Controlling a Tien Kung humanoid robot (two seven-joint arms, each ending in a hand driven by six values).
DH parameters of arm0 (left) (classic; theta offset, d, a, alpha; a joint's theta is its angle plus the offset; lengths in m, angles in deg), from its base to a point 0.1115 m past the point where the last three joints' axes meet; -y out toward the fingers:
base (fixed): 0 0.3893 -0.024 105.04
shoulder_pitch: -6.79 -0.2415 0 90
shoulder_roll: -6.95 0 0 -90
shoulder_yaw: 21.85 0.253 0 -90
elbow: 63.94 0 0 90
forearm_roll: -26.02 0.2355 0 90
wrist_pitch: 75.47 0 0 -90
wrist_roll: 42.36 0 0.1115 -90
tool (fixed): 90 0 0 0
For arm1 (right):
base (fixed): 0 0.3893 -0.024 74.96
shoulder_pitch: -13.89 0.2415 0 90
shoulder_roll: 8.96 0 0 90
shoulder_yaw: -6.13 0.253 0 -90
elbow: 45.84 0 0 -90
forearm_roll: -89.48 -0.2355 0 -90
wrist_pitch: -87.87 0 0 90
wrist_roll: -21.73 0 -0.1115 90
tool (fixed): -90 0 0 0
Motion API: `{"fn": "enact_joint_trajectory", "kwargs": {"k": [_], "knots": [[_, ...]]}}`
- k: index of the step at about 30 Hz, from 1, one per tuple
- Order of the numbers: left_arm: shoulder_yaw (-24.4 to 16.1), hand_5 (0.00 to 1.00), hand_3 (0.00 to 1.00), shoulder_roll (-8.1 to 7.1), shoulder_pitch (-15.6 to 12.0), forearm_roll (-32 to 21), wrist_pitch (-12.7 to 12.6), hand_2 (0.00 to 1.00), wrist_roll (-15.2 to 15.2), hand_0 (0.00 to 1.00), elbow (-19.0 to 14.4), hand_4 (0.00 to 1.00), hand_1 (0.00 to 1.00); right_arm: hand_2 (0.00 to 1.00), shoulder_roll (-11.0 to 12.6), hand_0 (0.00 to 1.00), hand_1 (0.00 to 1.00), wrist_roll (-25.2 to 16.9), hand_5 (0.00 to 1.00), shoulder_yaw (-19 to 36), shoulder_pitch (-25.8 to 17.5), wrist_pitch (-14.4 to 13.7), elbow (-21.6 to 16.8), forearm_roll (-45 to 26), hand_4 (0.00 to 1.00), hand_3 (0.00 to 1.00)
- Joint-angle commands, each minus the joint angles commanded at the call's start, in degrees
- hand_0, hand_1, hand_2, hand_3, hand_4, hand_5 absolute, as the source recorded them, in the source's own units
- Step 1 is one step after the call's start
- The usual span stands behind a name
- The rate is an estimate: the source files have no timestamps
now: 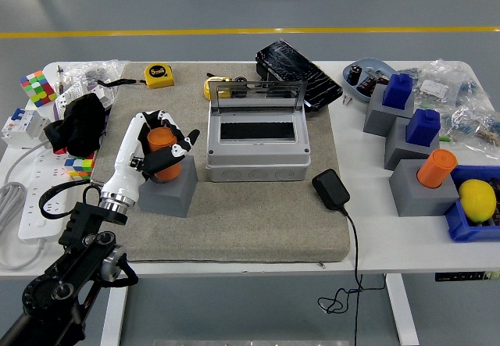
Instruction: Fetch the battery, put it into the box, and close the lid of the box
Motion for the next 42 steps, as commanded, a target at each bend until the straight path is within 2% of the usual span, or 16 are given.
{"fn": "enact_joint_trajectory", "kwargs": {"k": [4, 10, 15, 24, 35, 39, 42], "knots": [[1.6, 0.002, 0.247, 0.0, 0.93, 3.5, -0.16, 0.197, -1.69, 0.084, -3.23, 0.729, 0.112, 0.794, 0.01, 0.851, 0.779, -0.15, 0.639, -0.23, -0.1, -0.06, 0.0, -0.23, 0.998, 0.84], [6.98, 0.002, 0.247, 0.0, 5.47, 9.79, -0.53, 0.196, -5.31, 0.08, -4.99, 0.75, 0.109, 0.792, 0.02, 0.846, 0.779, -0.17, 0.64, -0.2, -0.15, -0.13, 0.0, -0.41, 0.998, 0.836], [11.35, 0.002, 0.247, 0.0, 10.38, 15.24, -0.1, 0.196, -8.91, 0.08, -2.9, 0.75, 0.109, 0.792, -0.07, 0.846, 0.779, -0.22, 0.64, -0.4, -0.2, -0.2, 0.0, -0.91, 0.998, 0.836], [16.93, 0.002, 0.251, 0.0, 17.12, 22.32, 1.18, 0.197, -12.27, 0.081, 1.38, 0.787, 0.108, 0.786, -0.01, 0.839, 0.773, -0.22, 0.629, -0.1, -0.32, -0.44, 0.0, -0.68, 0.998, 0.807], [19.97, 0.002, 0.255, 0.0, 25.93, 33.32, 2.38, 0.199, -17.48, 0.079, 6.48, 0.826, 0.109, 0.784, 0.02, 0.834, 0.773, -0.32, 0.617, -0.46, -0.14, -0.58, 0.0, -0.88, 0.998, 0.808], [21.26, 0.002, 0.255, 0.0, 28.12, 34.61, 2.92, 0.199, -18.24, 0.079, 9.06, 0.826, 0.109, 0.784, 0.05, 0.834, 0.773, -0.33, 0.617, -0.56, -0.07, -0.61, 0.0, -0.89, 0.998, 0.808], [22.55, 0.002, 0.269, 0.0, 29.44, 35.16, 2.74, 0.205, -17.64, 0.092, 11.25, 0.849, 0.121, 0.782, 0.03, 0.831, 0.772, -0.3, 0.615, -0.57, -0.12, -0.63, 0.0, -0.87, 0.998, 0.805]]}}
